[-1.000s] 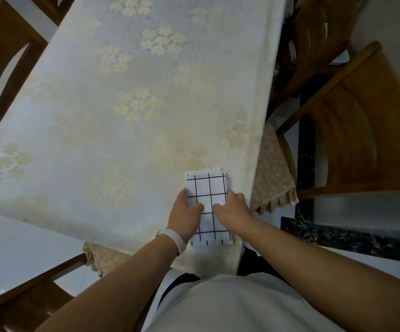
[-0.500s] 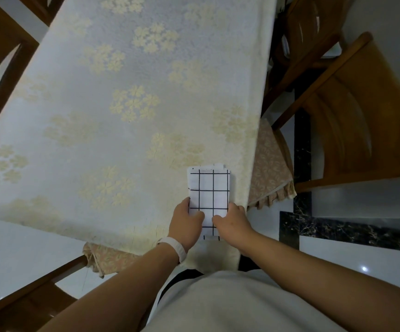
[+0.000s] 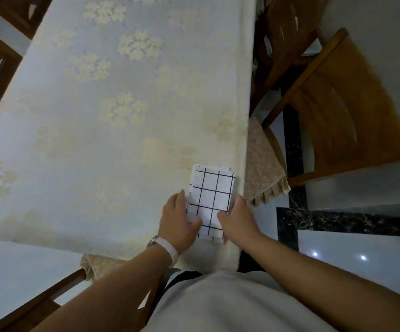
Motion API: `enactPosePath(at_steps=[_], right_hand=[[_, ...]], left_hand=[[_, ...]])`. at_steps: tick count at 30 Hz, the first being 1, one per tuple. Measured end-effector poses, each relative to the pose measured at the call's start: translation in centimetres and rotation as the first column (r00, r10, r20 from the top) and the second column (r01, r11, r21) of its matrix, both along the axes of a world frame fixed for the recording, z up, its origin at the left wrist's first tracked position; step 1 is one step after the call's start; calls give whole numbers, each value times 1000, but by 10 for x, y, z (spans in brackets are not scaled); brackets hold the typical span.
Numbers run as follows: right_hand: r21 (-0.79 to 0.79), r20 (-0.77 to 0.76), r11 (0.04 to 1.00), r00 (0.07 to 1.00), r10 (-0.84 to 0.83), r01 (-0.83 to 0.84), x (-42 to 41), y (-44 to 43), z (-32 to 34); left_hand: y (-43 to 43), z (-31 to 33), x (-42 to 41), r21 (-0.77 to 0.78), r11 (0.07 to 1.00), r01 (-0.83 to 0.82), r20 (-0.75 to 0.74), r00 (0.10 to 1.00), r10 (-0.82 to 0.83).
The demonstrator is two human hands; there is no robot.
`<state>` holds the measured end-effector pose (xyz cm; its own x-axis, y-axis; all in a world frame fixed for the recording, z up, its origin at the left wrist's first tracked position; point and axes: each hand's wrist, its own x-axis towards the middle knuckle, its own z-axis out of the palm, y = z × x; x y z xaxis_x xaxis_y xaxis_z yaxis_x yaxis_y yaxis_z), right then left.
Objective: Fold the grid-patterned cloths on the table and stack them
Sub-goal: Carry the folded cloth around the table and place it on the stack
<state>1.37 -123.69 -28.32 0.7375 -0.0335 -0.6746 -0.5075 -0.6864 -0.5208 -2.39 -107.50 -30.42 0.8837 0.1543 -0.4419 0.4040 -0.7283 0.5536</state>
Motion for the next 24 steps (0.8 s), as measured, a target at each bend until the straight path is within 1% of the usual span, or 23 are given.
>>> enactPosePath(at_steps=[1,2,3,4,6,7,10,12,13,19,24], right_hand=[[-33,63,998,996,56,-54,9,-3,3],[-69,130,991,984,125,-117,20,-6,5],[-109,187,975,959,213,-195,34,-7,6],[-151,225,948,924,309,-281,49,-7,8],[-228,243,864,833,498,-450,78,-3,7],[-257,227,816,789,571,-517,90,1,8],[-327,155,690,684,713,-645,113,13,5],[-362,117,624,630,768,-693,119,18,2],[-367,102,605,616,781,-706,120,20,-1],[-370,95,576,587,804,-729,114,21,-11],[-386,90,532,543,835,-754,110,21,-11]], left_hand=[[3,-1,-8,142,981,134,100,984,-149],[4,-2,-16,260,927,271,160,935,-318],[4,0,-21,347,852,393,175,865,-470],[5,-5,-24,400,777,486,148,803,-578],[5,-9,-22,439,673,596,85,718,-691],[4,-11,-19,444,638,629,61,689,-722],[3,-15,-13,485,578,656,87,621,-779],[3,-16,-10,495,570,656,109,603,-790],[3,-16,-8,495,570,656,117,600,-792],[2,-20,-3,498,569,654,99,609,-787],[0,-16,0,495,567,659,76,616,-784]])
